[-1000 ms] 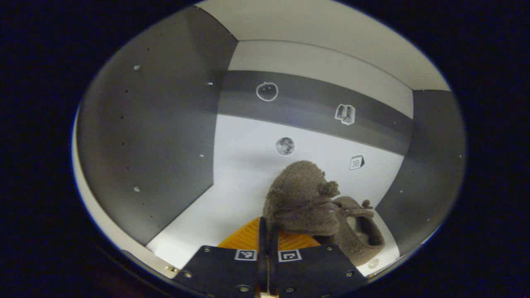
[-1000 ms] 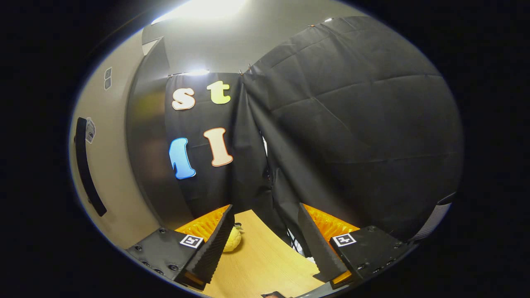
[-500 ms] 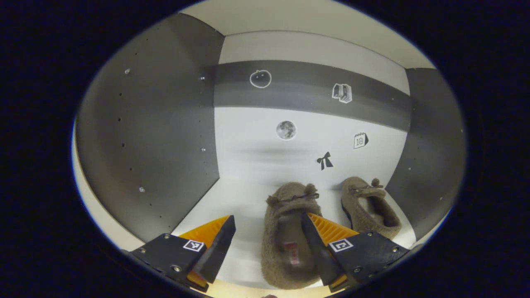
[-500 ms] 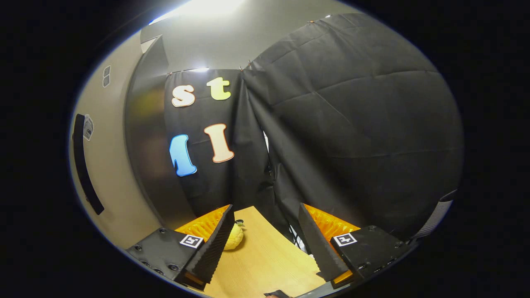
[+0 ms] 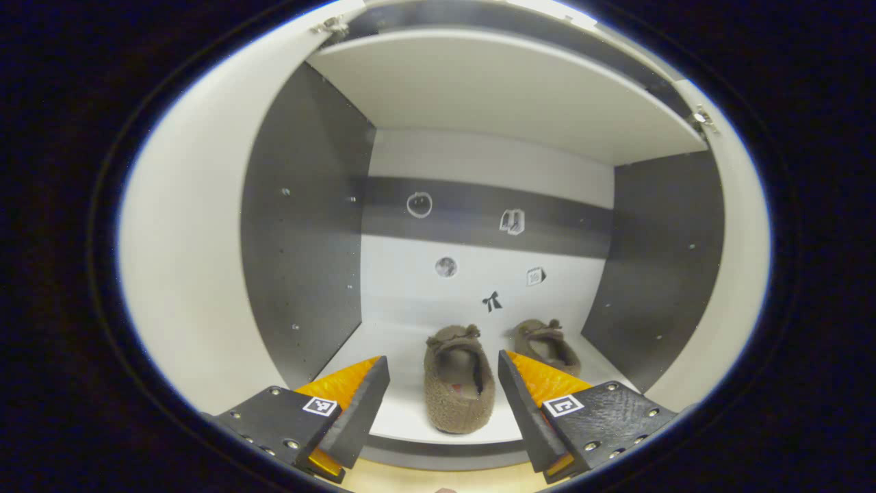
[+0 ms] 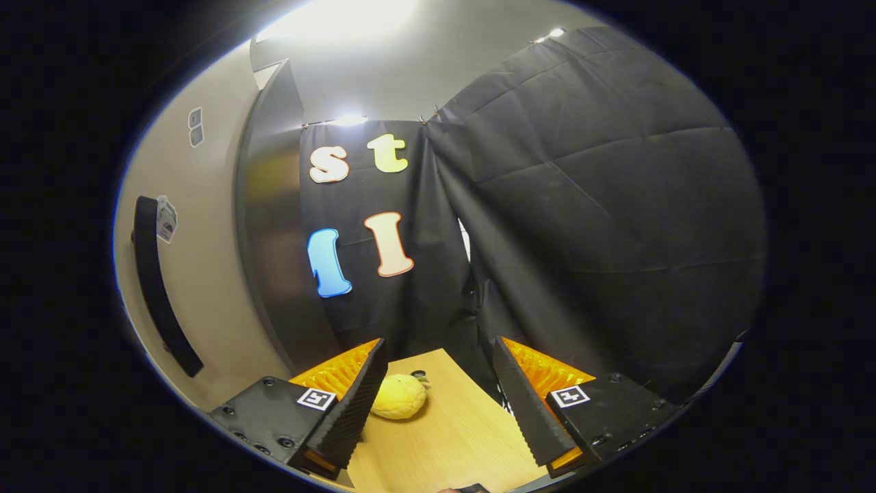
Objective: Grab one shoe with the right hand and put it into the shoe cabinet, grab the other shoe with the left hand and put it into the shoe cabinet; then close the right door with the right hand and the left door with the left hand.
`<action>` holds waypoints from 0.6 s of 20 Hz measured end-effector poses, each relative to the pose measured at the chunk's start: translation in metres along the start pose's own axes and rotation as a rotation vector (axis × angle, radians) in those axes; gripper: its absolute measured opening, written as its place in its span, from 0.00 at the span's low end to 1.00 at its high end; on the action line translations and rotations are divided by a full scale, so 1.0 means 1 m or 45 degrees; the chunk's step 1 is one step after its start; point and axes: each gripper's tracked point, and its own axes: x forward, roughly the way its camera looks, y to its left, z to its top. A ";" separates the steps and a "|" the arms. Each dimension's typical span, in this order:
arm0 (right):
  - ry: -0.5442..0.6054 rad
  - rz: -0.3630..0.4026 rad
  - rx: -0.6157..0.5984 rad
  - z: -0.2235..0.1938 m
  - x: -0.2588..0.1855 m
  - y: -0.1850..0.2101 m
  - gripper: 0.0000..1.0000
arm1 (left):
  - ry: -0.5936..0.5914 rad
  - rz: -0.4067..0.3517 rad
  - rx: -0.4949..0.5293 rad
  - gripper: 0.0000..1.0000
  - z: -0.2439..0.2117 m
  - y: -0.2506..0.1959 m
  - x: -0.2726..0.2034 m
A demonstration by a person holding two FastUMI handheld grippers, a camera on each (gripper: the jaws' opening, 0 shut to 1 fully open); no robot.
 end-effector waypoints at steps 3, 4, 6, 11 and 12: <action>-0.025 0.054 -0.004 0.016 0.003 0.015 0.98 | -0.141 0.034 0.028 0.96 0.015 0.005 -0.052; -0.017 0.072 -0.010 0.019 0.004 0.019 0.98 | -0.179 0.062 0.032 0.95 0.018 0.006 -0.066; -0.029 0.082 -0.031 0.028 0.001 0.020 0.98 | -0.249 0.095 0.070 0.95 0.013 -0.005 -0.083; -0.095 0.139 -0.052 0.051 -0.005 0.035 0.98 | -0.233 0.145 0.086 0.95 0.000 -0.051 -0.109; -0.100 0.149 -0.062 0.053 -0.006 0.038 0.98 | -0.227 0.157 0.034 0.96 -0.002 -0.052 -0.113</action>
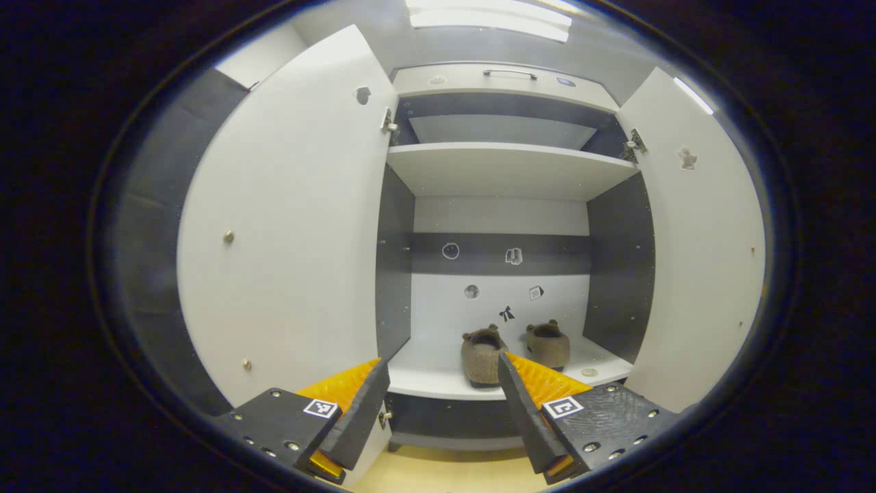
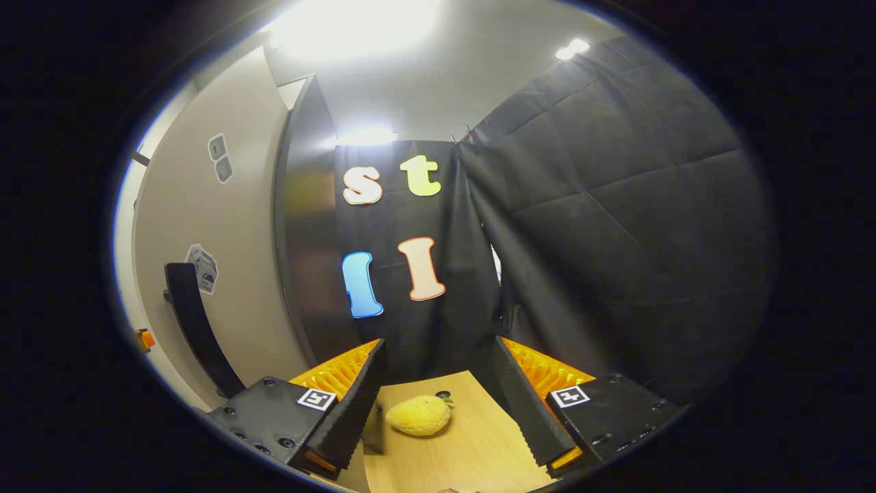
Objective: Grab one shoe with the right hand and put it into the shoe cabinet, grab the other shoe with the left hand and put it into the shoe cabinet; then close the right door with the right hand and the left door with the left hand.
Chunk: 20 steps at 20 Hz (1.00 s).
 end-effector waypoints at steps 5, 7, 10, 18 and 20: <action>0.019 0.073 0.007 0.001 -0.006 0.020 0.98 | 0.041 0.090 -0.077 0.95 -0.004 0.013 -0.014; 0.019 0.105 0.014 0.003 -0.005 0.026 0.98 | 0.057 0.116 -0.038 0.92 0.001 0.016 -0.019; 0.036 0.179 0.036 0.007 -0.002 0.039 0.98 | 0.064 0.141 -0.035 0.95 0.002 0.017 -0.023; 0.012 0.472 0.022 0.028 -0.013 0.096 0.98 | 0.047 0.068 -0.037 0.95 -0.002 0.015 -0.018; -0.011 0.476 -0.036 0.028 -0.013 0.099 0.95 | 0.045 0.066 -0.035 0.96 0.000 0.016 -0.016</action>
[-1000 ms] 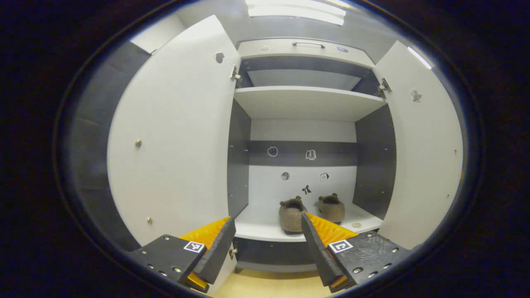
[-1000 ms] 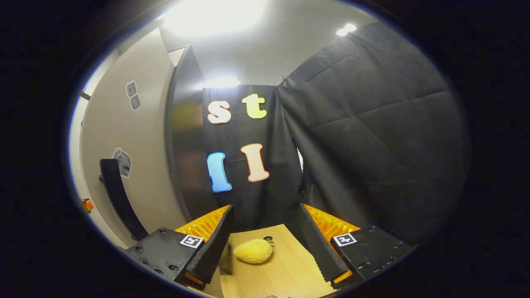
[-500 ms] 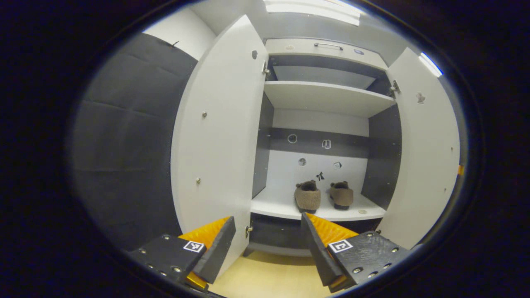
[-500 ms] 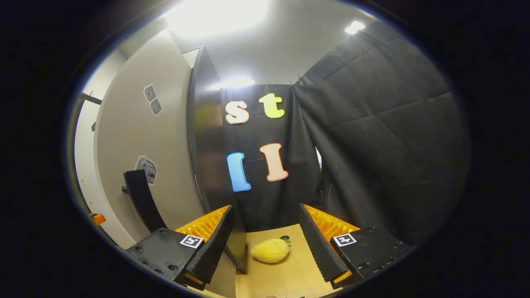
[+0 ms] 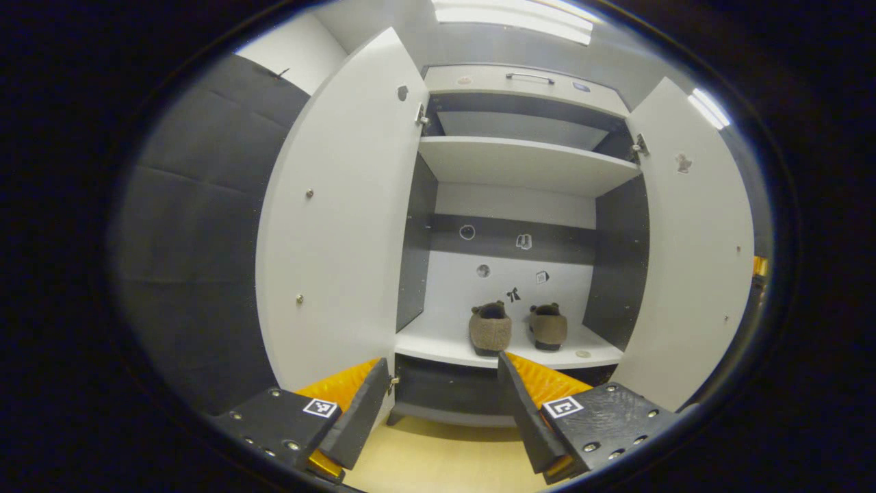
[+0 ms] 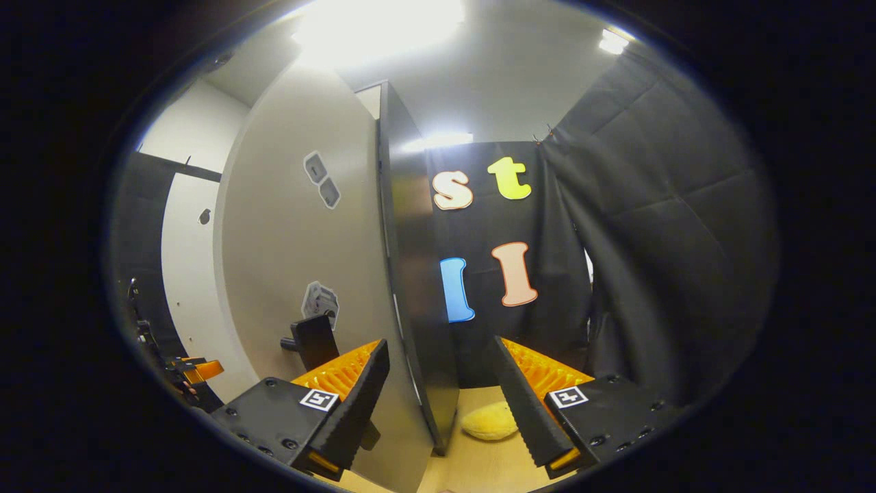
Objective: Grab one shoe with the right hand and put it into the shoe cabinet, grab the other shoe with the left hand and put it into the shoe cabinet; then close the right door with the right hand and the left door with the left hand.
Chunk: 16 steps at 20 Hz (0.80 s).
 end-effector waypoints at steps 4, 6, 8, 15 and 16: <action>0.042 0.017 0.059 -0.008 0.005 0.007 0.95 | -0.010 0.009 -0.003 0.96 0.000 0.001 0.004; 0.070 0.026 0.195 -0.015 0.005 0.012 0.96 | -0.003 0.012 0.008 0.92 0.001 0.002 0.005; 0.079 0.034 0.276 -0.018 0.007 0.018 0.96 | 0.015 0.024 0.004 0.92 0.001 0.002 0.004; 0.096 0.090 0.208 -0.019 0.012 0.057 0.96 | 0.045 0.086 -0.036 0.92 -0.002 0.004 0.000; 0.097 0.100 0.200 -0.020 0.013 0.065 0.96 | 0.037 0.098 -0.006 0.95 0.000 0.005 0.000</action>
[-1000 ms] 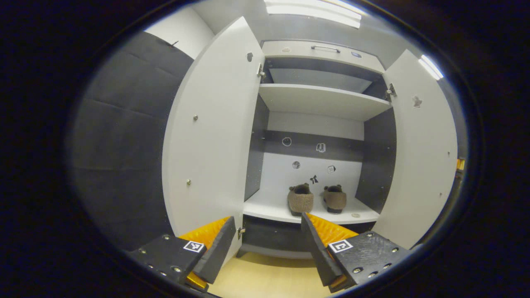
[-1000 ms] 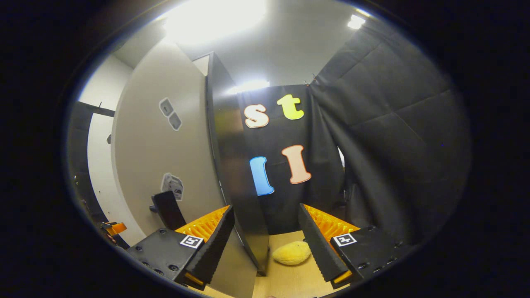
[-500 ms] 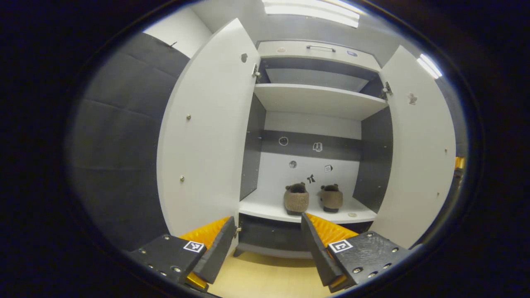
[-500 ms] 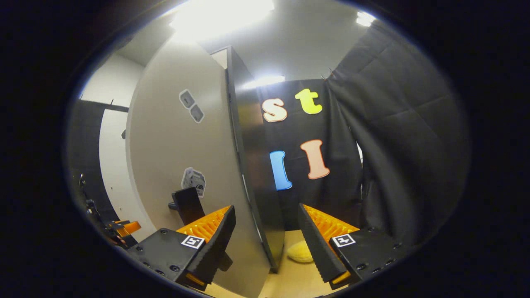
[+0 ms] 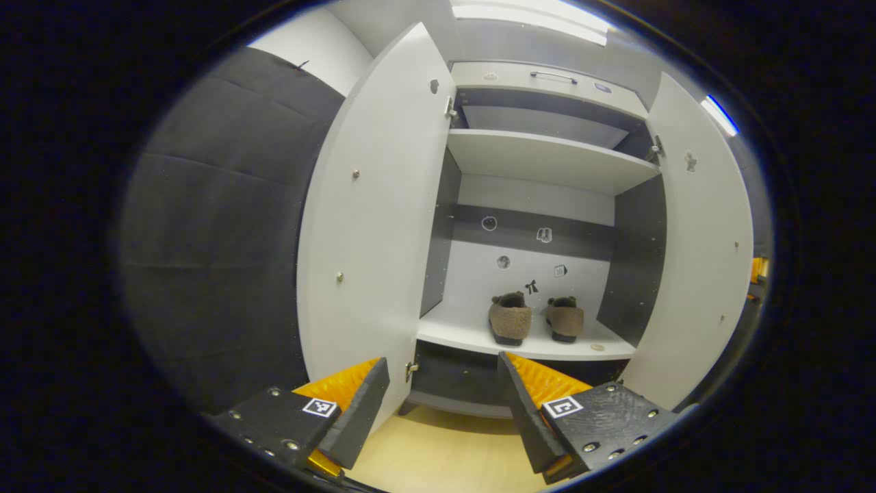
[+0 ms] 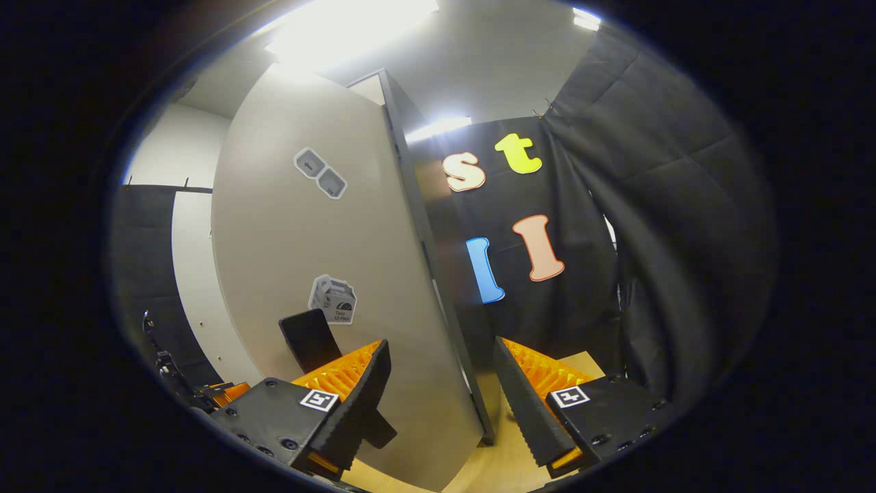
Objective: Grab one shoe with the right hand and put it into the shoe cabinet, grab the other shoe with the left hand and put it into the shoe cabinet; then close the right door with the right hand and the left door with the left hand.
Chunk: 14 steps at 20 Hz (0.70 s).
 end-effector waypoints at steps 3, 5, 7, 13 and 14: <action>0.004 0.015 -0.001 -0.005 0.008 0.021 0.97 | -0.001 -0.033 0.036 0.96 0.001 -0.003 0.000; 0.005 0.019 -0.042 -0.008 0.015 0.037 0.96 | 0.016 -0.070 0.043 0.95 0.002 -0.001 0.000; 0.004 0.016 -0.093 -0.011 0.024 0.054 0.96 | 0.033 -0.088 0.056 0.95 0.008 0.004 -0.001; -0.088 0.059 -0.099 0.012 0.047 0.106 0.97 | 0.072 -0.026 0.072 0.92 0.026 0.074 -0.018; -0.110 0.036 -0.120 0.017 0.046 0.105 0.97 | 0.069 0.002 0.090 0.95 0.028 0.093 -0.025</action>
